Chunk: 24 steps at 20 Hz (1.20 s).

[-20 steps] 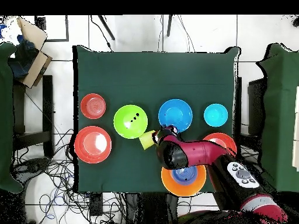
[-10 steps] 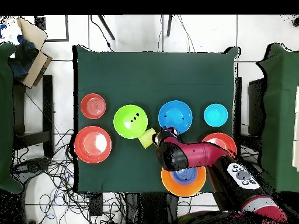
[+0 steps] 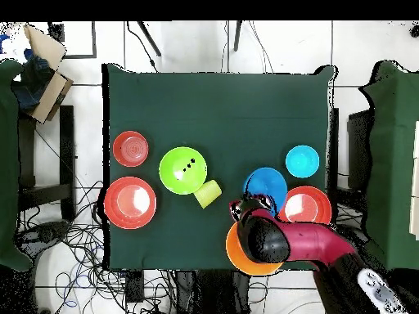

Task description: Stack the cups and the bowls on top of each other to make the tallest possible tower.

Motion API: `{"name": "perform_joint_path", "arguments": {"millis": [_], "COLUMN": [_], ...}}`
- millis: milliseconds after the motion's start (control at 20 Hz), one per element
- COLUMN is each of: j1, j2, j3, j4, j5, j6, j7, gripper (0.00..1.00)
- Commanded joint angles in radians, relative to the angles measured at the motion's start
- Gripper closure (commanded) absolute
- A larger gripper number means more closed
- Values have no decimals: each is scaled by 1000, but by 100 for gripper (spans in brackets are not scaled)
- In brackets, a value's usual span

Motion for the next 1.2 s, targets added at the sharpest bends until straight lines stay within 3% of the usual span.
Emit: {"name": "perform_joint_path", "arguments": {"millis": [50, 550, 1050, 1200], "j1": [-69, -86, -38, -65], "j2": [-257, -244, -207, -232], "j3": [134, 158, 100, 120], "j4": [190, 198, 211, 245], "j5": [98, 81, 20, 25], "j6": [224, 219, 126, 118], "j7": [-17, 15, 85, 73], "gripper": [100, 100, 100, 100]}}
